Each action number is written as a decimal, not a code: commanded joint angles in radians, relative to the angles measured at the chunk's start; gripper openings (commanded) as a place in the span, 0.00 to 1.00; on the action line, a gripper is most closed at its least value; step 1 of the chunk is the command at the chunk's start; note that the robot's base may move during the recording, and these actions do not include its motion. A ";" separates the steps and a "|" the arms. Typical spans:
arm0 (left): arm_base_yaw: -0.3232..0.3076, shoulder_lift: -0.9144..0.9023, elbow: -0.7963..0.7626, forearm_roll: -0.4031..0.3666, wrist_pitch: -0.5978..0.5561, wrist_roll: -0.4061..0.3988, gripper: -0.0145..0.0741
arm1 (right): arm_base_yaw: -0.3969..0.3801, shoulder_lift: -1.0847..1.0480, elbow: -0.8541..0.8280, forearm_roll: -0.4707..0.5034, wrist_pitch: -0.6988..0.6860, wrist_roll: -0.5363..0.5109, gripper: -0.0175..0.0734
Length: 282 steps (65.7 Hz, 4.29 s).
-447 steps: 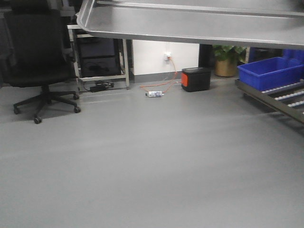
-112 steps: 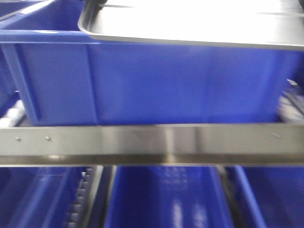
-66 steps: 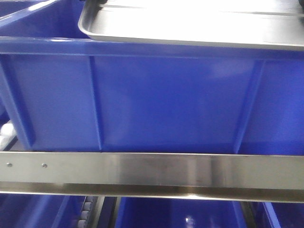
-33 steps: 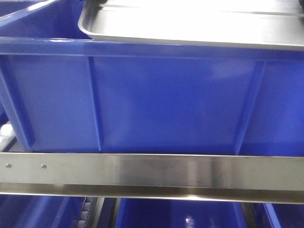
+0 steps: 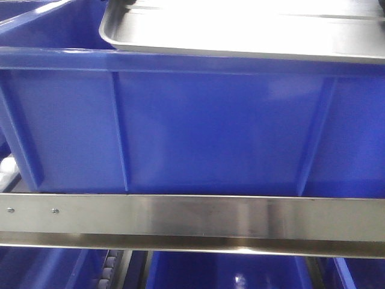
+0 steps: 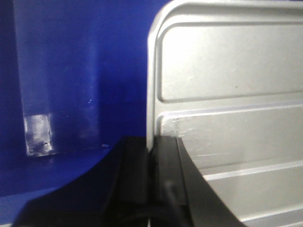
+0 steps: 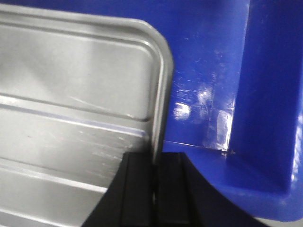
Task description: Grab silver tray and place in blue box
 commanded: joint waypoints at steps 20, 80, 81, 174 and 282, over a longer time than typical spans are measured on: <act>0.004 -0.037 -0.036 0.071 0.000 -0.003 0.05 | -0.008 -0.022 -0.032 -0.080 -0.019 -0.010 0.26; 0.338 0.297 -0.278 -0.080 -0.184 0.220 0.05 | -0.008 0.419 -0.462 -0.088 -0.088 -0.054 0.26; 0.344 0.306 -0.280 -0.092 -0.188 0.227 0.05 | -0.008 0.430 -0.462 -0.089 -0.091 -0.054 0.26; 0.303 0.230 -0.411 -0.130 -0.048 0.432 0.49 | -0.010 0.351 -0.454 -0.112 -0.065 -0.054 0.47; 0.093 -0.689 0.739 0.032 -0.782 0.445 0.05 | -0.008 -0.819 0.556 -0.113 -0.549 -0.116 0.25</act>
